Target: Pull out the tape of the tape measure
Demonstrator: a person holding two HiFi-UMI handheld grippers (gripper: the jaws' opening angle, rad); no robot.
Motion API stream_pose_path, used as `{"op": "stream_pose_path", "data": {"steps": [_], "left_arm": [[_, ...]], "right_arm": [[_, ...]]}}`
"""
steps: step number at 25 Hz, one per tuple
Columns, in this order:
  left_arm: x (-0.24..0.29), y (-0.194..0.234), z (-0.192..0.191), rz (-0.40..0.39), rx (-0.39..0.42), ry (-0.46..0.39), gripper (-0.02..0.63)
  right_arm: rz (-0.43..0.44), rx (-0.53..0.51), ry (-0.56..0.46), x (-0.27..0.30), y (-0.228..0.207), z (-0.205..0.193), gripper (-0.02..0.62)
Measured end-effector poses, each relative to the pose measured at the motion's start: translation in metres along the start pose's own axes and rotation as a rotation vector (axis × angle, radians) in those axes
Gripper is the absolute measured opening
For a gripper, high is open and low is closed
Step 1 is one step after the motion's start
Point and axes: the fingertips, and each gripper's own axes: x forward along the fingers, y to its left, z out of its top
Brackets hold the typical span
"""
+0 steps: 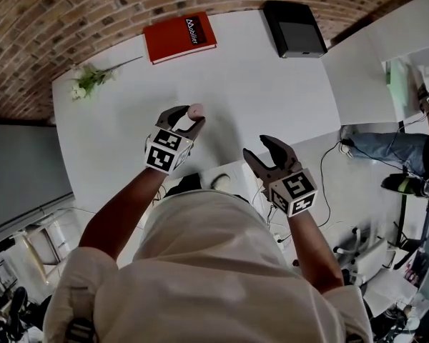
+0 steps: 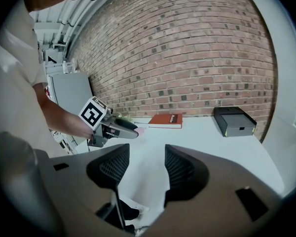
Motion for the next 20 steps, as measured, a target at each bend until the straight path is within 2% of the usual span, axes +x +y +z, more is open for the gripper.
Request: {"op": "stream_pose_path", "data": {"steps": [4, 9, 20], "left_arm": [[-0.027, -0.006, 0.016, -0.034, 0.032, -0.014, 0.206], [-0.055, -0.015, 0.033, -0.122, 0.07, -0.026, 0.206], [-0.117, -0.055, 0.084, -0.374, 0.239, -0.044, 0.206]], "right_arm": [[0.034, -0.024, -0.019, 0.0, 0.007, 0.012, 0.229], [0.1, -0.073, -0.045, -0.001, 0.018, 0.032, 0.229], [0.265, -0.206, -0.116, -0.017, 0.046, 0.083, 0.222]]}}
